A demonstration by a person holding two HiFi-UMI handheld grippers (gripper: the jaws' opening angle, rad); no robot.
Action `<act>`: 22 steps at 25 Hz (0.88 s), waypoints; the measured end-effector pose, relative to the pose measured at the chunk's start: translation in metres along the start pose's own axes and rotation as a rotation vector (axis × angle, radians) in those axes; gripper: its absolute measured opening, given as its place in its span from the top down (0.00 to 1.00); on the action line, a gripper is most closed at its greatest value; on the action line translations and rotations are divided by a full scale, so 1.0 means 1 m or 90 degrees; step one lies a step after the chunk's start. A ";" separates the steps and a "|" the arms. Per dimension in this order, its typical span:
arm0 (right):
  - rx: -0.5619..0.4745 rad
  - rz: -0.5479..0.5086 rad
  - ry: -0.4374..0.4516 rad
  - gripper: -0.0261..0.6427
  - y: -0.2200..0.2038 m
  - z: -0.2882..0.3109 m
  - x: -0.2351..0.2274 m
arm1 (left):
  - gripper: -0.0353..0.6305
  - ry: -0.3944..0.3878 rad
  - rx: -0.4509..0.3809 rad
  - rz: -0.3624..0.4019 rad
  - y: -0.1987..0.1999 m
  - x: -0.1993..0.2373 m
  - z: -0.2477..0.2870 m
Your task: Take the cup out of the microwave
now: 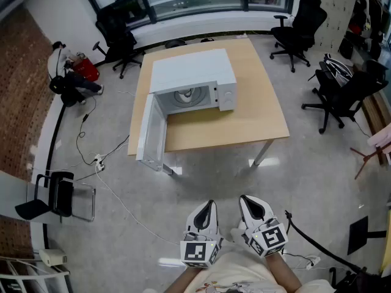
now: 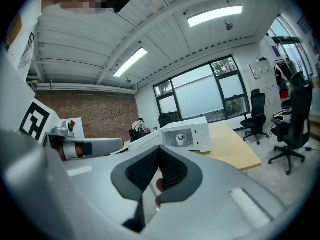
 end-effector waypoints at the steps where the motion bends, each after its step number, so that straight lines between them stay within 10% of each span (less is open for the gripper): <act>1: 0.001 -0.003 -0.004 0.95 0.002 -0.003 -0.001 | 0.94 -0.003 0.002 -0.001 -0.001 -0.002 0.002; 22: 0.002 0.001 0.056 0.95 0.014 -0.005 -0.033 | 0.94 0.048 -0.006 0.000 -0.006 -0.028 0.018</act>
Point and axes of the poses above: the fingertips, and each gripper's own axes: z forward along the fingers, x to its left, y out of its top, the point moved 4 cm from there along -z, backward along the fingers, and after that the axes turned 11 degrees about -x, right-handed, at the moved point
